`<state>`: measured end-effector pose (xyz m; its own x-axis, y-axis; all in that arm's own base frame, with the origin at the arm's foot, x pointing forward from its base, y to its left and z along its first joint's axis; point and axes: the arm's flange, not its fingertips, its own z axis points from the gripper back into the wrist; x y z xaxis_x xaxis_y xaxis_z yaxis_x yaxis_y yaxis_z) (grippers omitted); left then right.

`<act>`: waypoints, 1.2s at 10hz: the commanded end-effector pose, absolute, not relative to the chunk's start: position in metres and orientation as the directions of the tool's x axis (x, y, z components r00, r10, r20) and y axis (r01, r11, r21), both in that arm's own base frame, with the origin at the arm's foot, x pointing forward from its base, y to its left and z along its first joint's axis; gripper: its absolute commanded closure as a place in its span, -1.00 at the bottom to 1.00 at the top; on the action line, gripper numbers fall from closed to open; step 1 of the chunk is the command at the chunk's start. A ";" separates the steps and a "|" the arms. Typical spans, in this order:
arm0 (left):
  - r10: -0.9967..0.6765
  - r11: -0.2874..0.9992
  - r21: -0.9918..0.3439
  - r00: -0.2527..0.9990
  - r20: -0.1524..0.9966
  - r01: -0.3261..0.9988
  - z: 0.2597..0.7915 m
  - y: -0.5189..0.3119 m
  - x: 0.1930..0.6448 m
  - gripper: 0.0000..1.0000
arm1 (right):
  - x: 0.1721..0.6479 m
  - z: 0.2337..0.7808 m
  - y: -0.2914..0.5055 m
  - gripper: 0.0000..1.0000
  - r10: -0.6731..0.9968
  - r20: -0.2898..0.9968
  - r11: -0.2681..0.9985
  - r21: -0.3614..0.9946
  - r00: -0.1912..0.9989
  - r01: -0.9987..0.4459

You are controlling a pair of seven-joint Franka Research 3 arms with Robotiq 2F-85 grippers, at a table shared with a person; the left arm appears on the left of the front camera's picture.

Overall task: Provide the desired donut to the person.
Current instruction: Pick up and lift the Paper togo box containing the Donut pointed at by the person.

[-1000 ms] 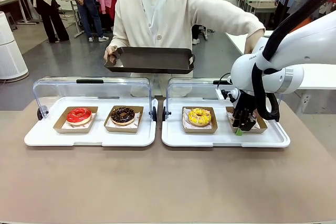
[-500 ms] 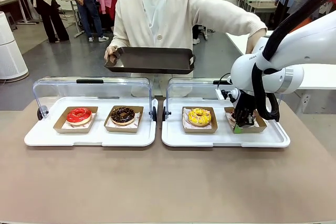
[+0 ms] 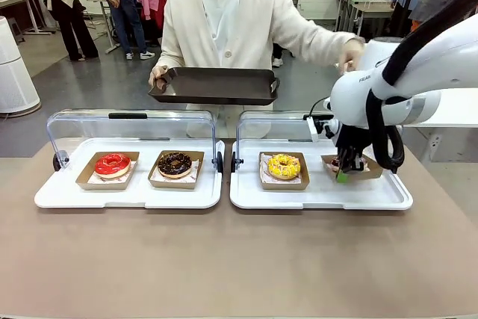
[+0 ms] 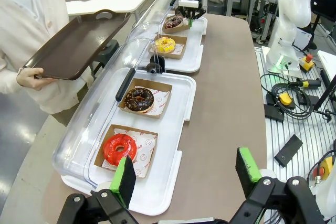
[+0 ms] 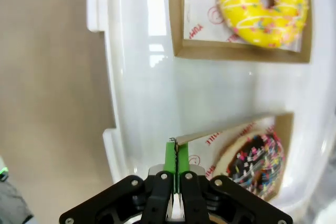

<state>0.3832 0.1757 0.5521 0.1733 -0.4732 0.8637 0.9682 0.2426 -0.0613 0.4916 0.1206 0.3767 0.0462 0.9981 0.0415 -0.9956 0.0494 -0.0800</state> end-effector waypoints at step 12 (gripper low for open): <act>-0.474 0.235 -0.054 0.163 0.865 0.970 0.553 0.176 0.382 -1.00 | 0.368 0.587 0.153 1.00 0.984 0.058 0.177 -0.193 0.168 -0.965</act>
